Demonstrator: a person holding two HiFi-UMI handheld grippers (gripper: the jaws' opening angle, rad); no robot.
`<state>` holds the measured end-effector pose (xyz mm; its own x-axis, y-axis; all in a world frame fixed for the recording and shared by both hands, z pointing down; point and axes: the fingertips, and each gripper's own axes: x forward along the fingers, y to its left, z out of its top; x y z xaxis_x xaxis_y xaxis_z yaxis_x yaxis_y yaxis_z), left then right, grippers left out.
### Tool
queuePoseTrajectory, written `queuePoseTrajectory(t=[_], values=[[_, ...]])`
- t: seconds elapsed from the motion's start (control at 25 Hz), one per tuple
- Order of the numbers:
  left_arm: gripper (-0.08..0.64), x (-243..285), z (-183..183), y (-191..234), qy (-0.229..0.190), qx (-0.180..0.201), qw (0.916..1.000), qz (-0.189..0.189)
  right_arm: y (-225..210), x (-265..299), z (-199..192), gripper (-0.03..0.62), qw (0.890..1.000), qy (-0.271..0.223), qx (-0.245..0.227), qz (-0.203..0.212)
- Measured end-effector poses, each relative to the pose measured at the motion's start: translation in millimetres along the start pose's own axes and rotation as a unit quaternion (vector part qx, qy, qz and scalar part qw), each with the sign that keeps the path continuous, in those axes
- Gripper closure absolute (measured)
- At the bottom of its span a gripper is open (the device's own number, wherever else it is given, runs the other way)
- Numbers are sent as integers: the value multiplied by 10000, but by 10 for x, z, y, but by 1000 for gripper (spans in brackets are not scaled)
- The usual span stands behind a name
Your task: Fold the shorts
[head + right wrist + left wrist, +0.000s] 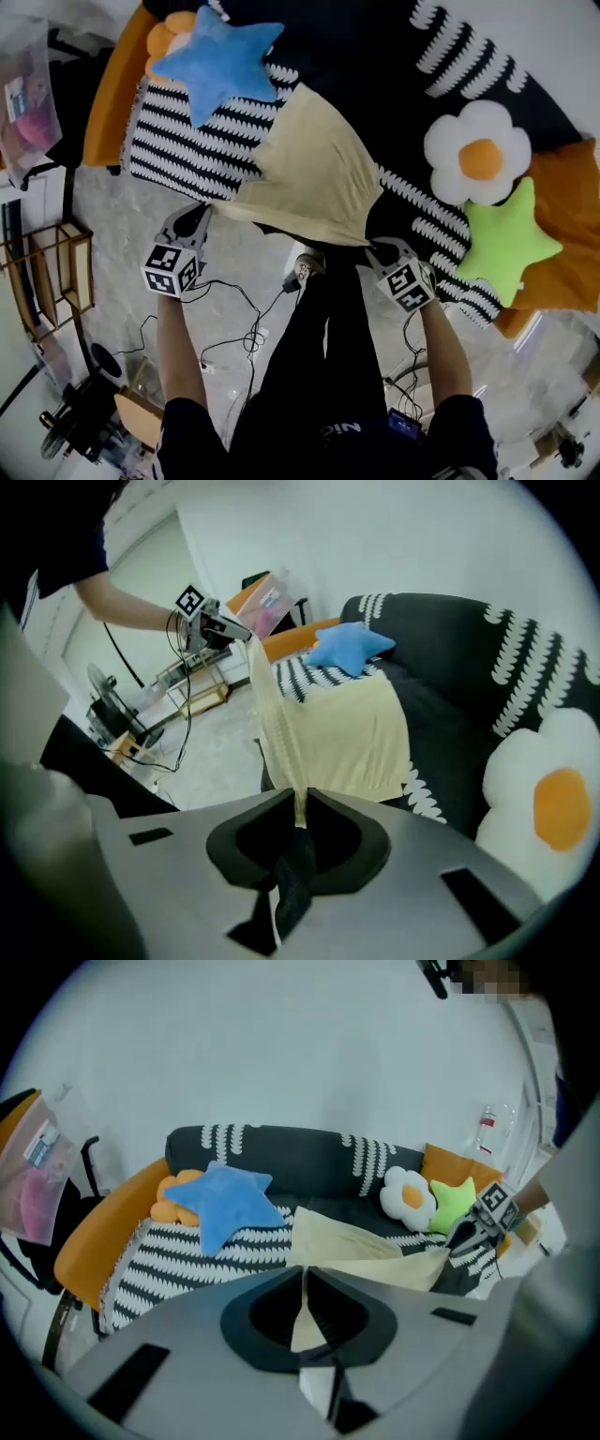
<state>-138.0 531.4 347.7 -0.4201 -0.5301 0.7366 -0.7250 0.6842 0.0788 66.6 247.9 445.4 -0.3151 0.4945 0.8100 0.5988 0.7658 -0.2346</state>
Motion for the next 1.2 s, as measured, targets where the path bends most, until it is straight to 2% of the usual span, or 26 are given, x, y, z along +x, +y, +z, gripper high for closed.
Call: queuePoseTrajectory(t=[0.12, 0.32, 0.56, 0.68, 0.8, 0.84, 0.92, 1.12, 1.2], values=[[538, 305, 483, 98, -60, 236, 9995, 176, -281, -56, 135, 543, 9992, -123, 383, 24], [538, 900, 1076, 112, -70, 565, 9980, 276, -789, -21, 164, 543, 9931, -251, 1148, 33], [538, 1761, 1386, 69, 237, 1040, 9943, -78, -1185, 154, 24, 540, 9794, -293, 1999, -40], [538, 2231, 1527, 41, 470, 1516, 9867, -351, -1378, 263, -36, 538, 9712, -228, 2365, -199], [538, 2660, 1550, 25, 849, 2048, 9729, -659, -1503, 451, -109, 538, 9627, -34, 2685, -337], [538, 2794, 1536, 24, 983, 2205, 9676, -742, -1552, 514, -133, 538, 9585, 20, 2822, -414], [538, 3039, 1508, 18, 1187, 2421, 9587, -904, -1646, 608, -180, 538, 9434, 53, 3256, -629], [537, 3482, 1485, 80, 1367, 2637, 9487, -1084, -1803, 774, -247, 533, 9000, 82, 4217, -1099], [531, 3640, 1453, 171, 1509, 2730, 9459, -890, -1820, 804, -240, 498, 8835, 2, 4515, -1247]])
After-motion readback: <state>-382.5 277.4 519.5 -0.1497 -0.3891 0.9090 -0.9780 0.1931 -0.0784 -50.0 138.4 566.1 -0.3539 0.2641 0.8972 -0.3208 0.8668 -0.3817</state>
